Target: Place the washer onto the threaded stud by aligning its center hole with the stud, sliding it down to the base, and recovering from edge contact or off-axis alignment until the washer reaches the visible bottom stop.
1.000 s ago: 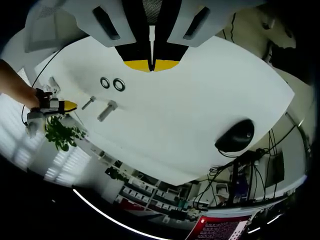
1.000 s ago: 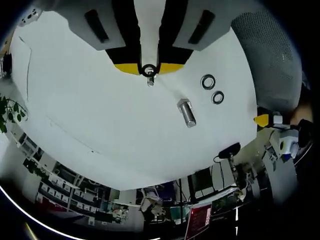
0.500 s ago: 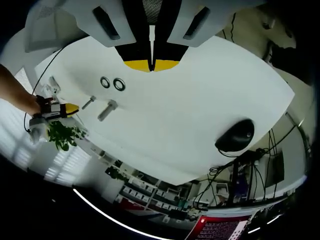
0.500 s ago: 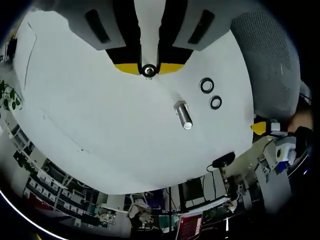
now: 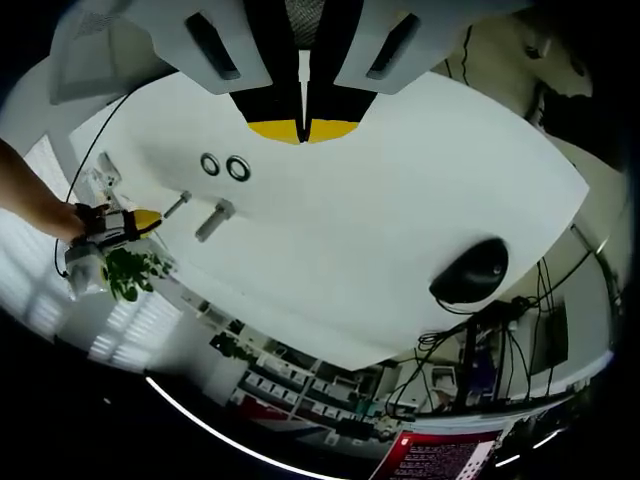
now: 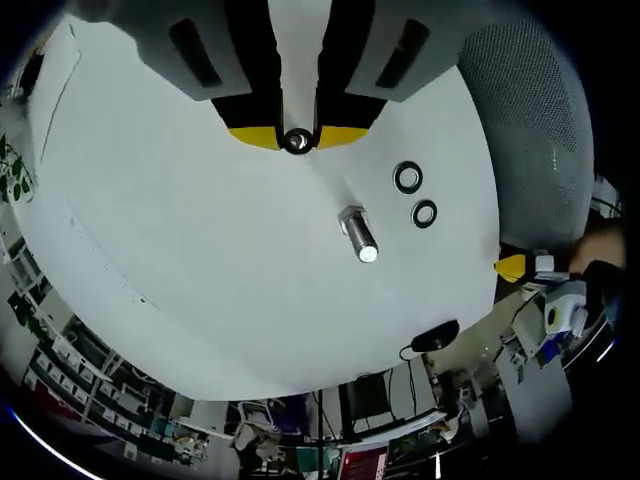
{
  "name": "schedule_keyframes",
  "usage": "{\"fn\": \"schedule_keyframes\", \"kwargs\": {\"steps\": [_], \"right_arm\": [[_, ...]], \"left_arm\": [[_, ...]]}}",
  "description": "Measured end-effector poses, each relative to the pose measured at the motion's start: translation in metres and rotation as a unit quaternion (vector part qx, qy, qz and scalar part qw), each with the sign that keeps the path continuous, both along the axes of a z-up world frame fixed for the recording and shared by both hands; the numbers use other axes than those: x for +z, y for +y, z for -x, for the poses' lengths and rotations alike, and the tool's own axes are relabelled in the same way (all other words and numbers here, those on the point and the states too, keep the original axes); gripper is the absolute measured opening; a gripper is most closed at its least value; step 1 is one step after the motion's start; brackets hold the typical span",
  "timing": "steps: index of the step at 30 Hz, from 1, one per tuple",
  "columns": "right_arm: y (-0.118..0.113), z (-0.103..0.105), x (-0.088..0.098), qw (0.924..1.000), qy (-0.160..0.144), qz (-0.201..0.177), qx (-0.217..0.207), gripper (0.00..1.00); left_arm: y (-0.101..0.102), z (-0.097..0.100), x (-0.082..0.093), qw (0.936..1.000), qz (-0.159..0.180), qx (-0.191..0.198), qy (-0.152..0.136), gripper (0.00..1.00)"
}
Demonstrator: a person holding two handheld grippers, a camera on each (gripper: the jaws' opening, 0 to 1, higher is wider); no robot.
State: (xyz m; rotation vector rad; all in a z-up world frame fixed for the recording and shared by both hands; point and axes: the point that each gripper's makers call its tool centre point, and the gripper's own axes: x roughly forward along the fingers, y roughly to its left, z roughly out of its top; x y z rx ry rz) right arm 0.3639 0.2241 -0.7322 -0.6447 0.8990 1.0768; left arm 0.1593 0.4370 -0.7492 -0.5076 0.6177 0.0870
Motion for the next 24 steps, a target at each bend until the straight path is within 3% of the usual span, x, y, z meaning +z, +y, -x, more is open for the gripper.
{"fn": "schedule_keyframes", "kwargs": {"steps": [24], "right_arm": [[0.003,-0.009,-0.011,0.999,0.012,0.04,0.015,0.13]], "left_arm": [[0.0,0.0,0.0,1.0,-0.002,-0.001,-0.001,0.0]]}}
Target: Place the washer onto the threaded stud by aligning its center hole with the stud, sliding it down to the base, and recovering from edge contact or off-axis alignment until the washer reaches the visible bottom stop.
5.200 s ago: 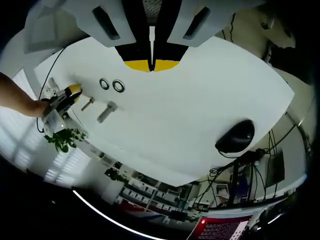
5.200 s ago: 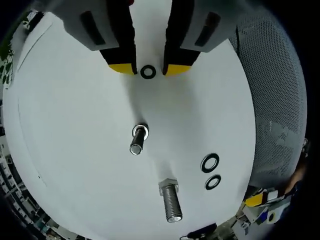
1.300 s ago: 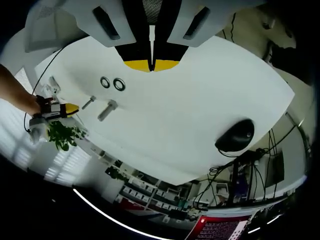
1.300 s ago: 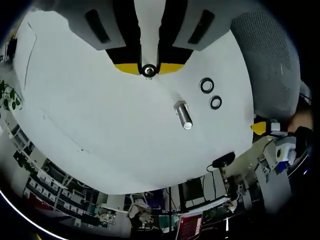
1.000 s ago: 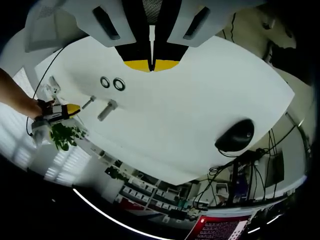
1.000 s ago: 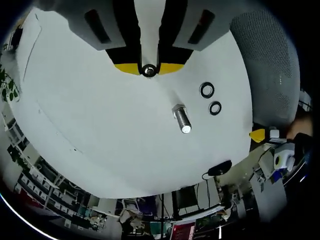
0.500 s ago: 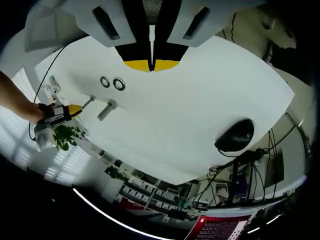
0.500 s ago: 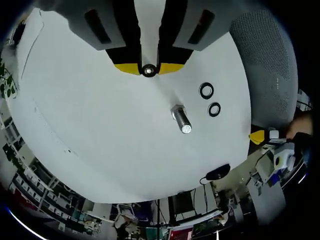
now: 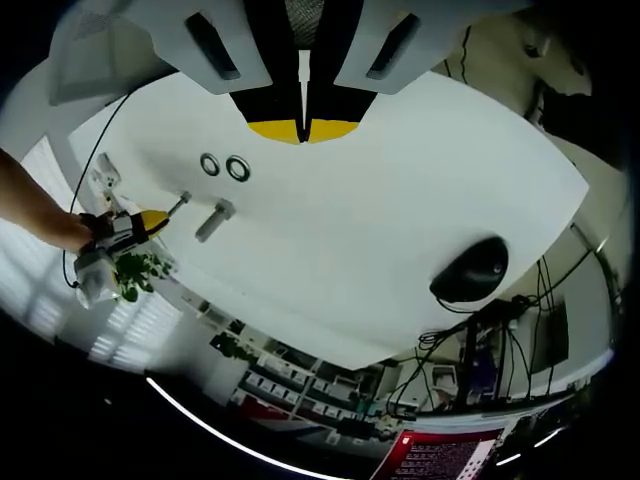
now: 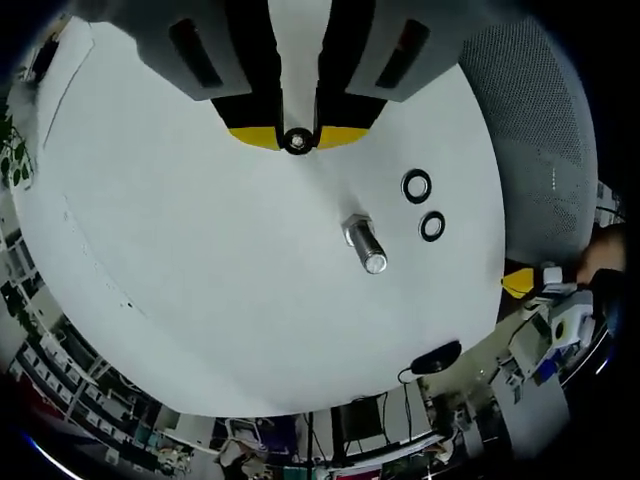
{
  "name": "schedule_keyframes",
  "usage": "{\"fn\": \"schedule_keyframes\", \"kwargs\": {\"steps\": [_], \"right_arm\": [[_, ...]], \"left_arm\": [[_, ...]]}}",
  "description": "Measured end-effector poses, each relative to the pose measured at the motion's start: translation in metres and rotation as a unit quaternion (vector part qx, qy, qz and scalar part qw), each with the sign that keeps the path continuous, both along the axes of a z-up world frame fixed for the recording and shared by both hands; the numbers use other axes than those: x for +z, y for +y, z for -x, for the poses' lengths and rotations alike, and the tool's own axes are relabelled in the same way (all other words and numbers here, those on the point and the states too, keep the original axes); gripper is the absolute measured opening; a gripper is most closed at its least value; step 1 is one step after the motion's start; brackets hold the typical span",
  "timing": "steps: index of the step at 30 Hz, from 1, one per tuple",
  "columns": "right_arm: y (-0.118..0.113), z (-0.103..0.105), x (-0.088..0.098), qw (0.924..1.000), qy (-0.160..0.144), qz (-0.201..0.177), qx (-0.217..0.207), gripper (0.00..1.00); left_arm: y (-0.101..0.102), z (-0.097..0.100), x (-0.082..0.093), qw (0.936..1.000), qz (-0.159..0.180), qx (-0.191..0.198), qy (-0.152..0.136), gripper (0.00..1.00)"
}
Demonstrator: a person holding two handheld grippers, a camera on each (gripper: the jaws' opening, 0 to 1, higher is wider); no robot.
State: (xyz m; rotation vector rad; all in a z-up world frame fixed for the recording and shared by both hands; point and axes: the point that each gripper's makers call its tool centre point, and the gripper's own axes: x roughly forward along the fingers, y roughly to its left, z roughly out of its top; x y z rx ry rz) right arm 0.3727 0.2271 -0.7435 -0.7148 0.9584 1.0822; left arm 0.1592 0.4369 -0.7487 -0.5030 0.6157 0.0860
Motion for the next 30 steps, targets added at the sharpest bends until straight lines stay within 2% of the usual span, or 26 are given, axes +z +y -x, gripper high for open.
{"fn": "schedule_keyframes", "kwargs": {"steps": [5,13,30], "right_arm": [[-0.001,0.0,-0.001,1.0,0.005,0.007,0.002,0.13],[0.0,0.002,-0.006,0.9972,0.003,0.055,0.051,0.13],[-0.001,0.0,-0.035,0.9946,0.016,0.087,0.055,0.13]], "left_arm": [[0.0,0.0,0.0,1.0,0.0,0.0,-0.001,0.0],[0.0,-0.001,0.0,1.0,0.0,0.0,-0.001,0.0],[0.001,-0.001,0.001,1.0,0.001,0.002,-0.006,0.0]]}}
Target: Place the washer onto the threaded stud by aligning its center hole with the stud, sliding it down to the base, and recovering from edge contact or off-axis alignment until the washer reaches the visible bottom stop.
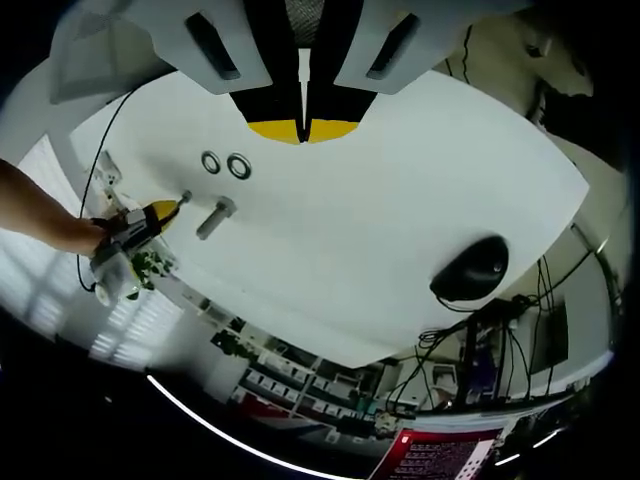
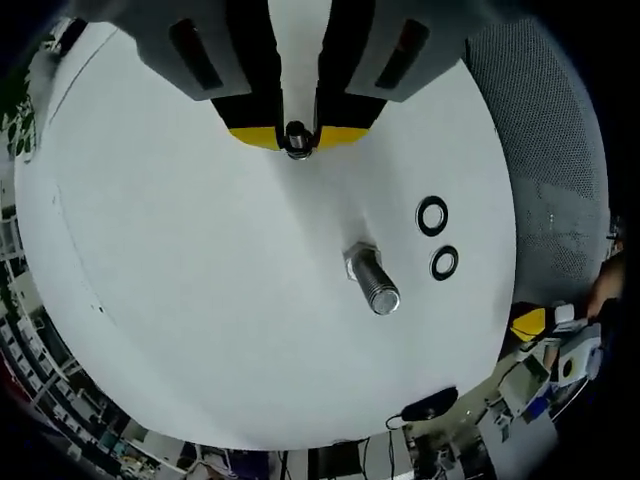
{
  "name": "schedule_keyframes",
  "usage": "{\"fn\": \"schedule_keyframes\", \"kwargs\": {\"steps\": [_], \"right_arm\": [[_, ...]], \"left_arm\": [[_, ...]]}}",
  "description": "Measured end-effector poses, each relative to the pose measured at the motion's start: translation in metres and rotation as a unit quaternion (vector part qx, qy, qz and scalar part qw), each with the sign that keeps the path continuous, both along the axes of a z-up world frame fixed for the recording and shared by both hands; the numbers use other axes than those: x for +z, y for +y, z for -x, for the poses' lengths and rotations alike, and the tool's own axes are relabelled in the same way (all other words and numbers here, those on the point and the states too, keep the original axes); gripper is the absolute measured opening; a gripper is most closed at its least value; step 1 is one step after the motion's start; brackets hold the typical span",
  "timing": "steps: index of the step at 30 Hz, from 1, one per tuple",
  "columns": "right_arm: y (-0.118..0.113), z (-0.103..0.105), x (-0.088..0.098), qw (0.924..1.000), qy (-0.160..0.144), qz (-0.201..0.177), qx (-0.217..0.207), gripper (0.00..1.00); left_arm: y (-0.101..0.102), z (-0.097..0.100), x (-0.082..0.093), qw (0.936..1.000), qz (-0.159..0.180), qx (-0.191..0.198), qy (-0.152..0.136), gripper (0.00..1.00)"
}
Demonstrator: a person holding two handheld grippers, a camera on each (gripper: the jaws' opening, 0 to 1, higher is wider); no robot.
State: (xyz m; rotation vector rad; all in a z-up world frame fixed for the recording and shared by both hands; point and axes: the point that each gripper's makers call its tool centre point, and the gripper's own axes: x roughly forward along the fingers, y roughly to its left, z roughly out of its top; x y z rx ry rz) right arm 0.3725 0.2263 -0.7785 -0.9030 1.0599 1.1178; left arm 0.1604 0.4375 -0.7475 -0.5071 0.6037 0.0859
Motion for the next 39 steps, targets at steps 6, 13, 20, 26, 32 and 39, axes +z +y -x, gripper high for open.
{"fn": "schedule_keyframes", "kwargs": {"steps": [6,13,20,26,32,39], "right_arm": [[-0.002,0.002,-0.007,0.9999,0.009,0.013,0.0,0.13],[-0.006,0.005,-0.011,0.9995,0.015,0.024,0.008,0.13],[-0.008,0.01,-0.009,0.9992,0.022,0.031,0.008,0.13],[-0.009,0.016,-0.007,0.9975,0.022,0.039,0.055,0.13],[-0.01,0.018,-0.007,0.9949,0.013,0.034,0.094,0.14],[-0.015,0.02,-0.008,0.9972,0.01,-0.001,0.075,0.27]], "left_arm": [[0.0,0.0,0.0,1.0,0.0,0.0,0.0,0.0],[0.001,-0.001,0.001,1.0,0.0,0.001,-0.003,0.0],[0.0,-0.001,0.002,1.0,0.001,0.001,-0.006,0.0],[0.001,-0.001,0.002,1.0,-0.001,0.001,-0.007,0.0],[0.001,-0.001,0.002,1.0,-0.002,0.002,-0.006,0.0],[0.001,-0.001,0.002,1.0,0.0,0.002,-0.007,0.0]]}}
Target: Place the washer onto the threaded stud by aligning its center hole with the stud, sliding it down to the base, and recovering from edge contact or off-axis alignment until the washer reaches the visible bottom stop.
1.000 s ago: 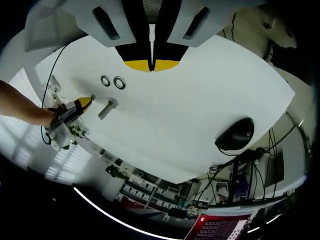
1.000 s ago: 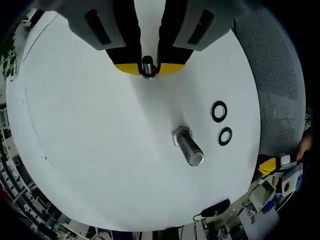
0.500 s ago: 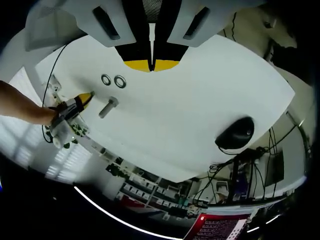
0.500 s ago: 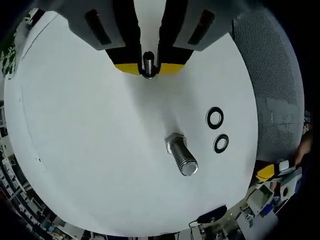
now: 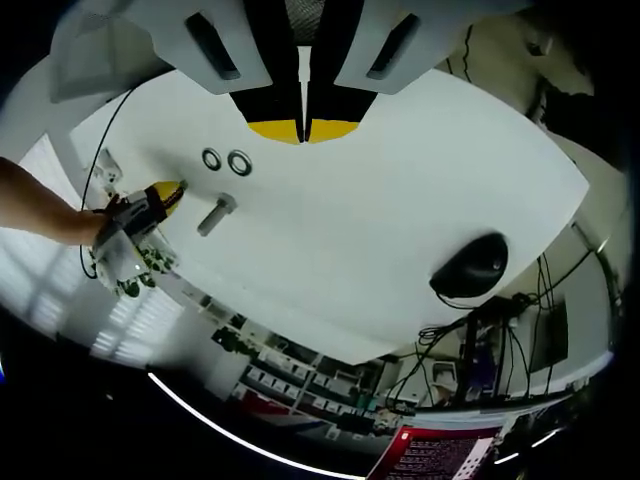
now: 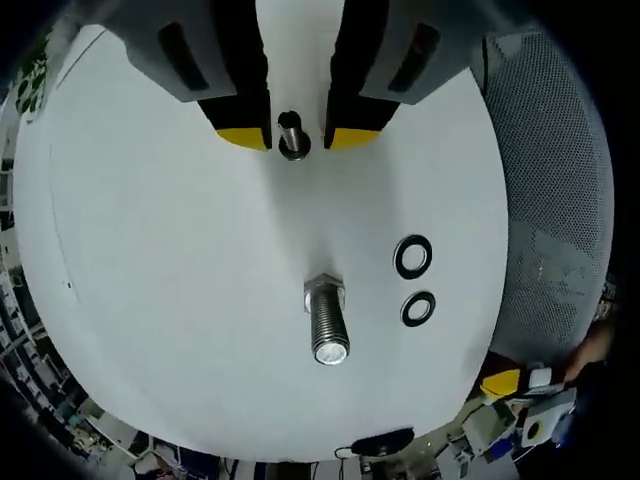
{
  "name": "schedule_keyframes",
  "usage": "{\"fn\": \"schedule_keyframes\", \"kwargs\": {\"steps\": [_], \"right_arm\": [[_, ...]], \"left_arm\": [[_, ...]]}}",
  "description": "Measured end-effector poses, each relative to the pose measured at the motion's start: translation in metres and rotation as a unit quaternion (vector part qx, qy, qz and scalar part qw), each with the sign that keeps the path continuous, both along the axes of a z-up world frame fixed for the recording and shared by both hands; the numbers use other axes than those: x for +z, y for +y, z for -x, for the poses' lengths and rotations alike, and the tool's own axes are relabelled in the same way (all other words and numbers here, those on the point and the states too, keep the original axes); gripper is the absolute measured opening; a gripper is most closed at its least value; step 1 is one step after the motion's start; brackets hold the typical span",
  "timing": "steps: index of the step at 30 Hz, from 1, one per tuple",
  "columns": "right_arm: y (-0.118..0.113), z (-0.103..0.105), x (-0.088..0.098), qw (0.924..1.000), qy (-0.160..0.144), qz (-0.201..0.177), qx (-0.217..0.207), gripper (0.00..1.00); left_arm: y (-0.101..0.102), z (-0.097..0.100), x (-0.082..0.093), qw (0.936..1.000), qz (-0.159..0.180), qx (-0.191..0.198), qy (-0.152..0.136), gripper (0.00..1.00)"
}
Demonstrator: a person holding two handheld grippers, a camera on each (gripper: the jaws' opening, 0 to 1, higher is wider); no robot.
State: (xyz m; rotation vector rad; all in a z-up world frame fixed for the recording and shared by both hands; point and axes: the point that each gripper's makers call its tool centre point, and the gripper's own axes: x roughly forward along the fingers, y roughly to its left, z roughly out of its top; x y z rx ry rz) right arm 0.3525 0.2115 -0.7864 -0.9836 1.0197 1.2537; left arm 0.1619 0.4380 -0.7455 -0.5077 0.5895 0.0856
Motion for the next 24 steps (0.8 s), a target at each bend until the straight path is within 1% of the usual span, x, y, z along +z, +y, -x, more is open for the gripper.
{"fn": "schedule_keyframes", "kwargs": {"steps": [2,4,5,8,9,10,12,14,16,17,18,22,24], "right_arm": [[-0.001,-0.003,0.001,0.9997,-0.011,-0.014,-0.019,0.31],[-0.005,-0.004,0.006,0.9988,-0.018,-0.028,-0.036,0.32],[-0.005,-0.006,0.01,0.9973,-0.025,-0.045,-0.051,0.33],[-0.009,-0.007,0.015,0.9935,-0.023,-0.073,-0.084,0.37],[-0.01,-0.01,0.02,0.9899,-0.031,-0.092,-0.103,0.38],[-0.012,-0.011,0.024,0.9873,-0.034,-0.102,-0.117,0.38],[-0.015,-0.014,0.031,0.9812,-0.049,-0.128,-0.136,0.41],[-0.02,-0.012,0.038,0.9771,-0.056,-0.143,-0.147,0.42],[-0.026,-0.015,0.043,0.9726,-0.063,-0.158,-0.158,0.43],[-0.028,-0.013,0.046,0.9705,-0.063,-0.165,-0.164,0.44],[-0.03,-0.01,0.05,0.9669,-0.062,-0.175,-0.174,0.45],[-0.038,-0.002,0.06,0.9598,-0.069,-0.195,-0.19,0.45],[-0.04,0.004,0.065,0.9539,-0.061,-0.211,-0.205,0.46]], "left_arm": [[0.0,0.0,0.0,1.0,0.0,0.0,0.0,0.0],[0.0,0.0,0.0,1.0,0.001,-0.001,0.0,0.0],[0.0,0.0,0.0,1.0,0.0,-0.001,0.001,0.0],[-0.001,0.0,0.0,1.0,0.001,-0.001,0.001,0.0],[-0.001,0.0,0.0,1.0,0.002,-0.001,0.001,0.0],[-0.001,0.0,0.0,1.0,0.005,0.0,0.0,0.0],[0.0,0.0,0.0,1.0,0.005,0.002,-0.003,0.0],[-0.001,0.001,-0.001,1.0,0.004,0.0,0.001,0.0],[-0.001,0.001,-0.001,1.0,0.003,0.0,0.003,0.0],[-0.001,0.001,-0.001,1.0,0.003,0.0,0.004,0.0],[0.0,0.001,-0.002,1.0,0.003,0.0,0.006,0.0],[0.0,0.001,-0.001,1.0,0.002,0.003,0.004,0.0],[0.0,0.002,-0.002,1.0,0.001,0.002,0.007,0.0]]}}
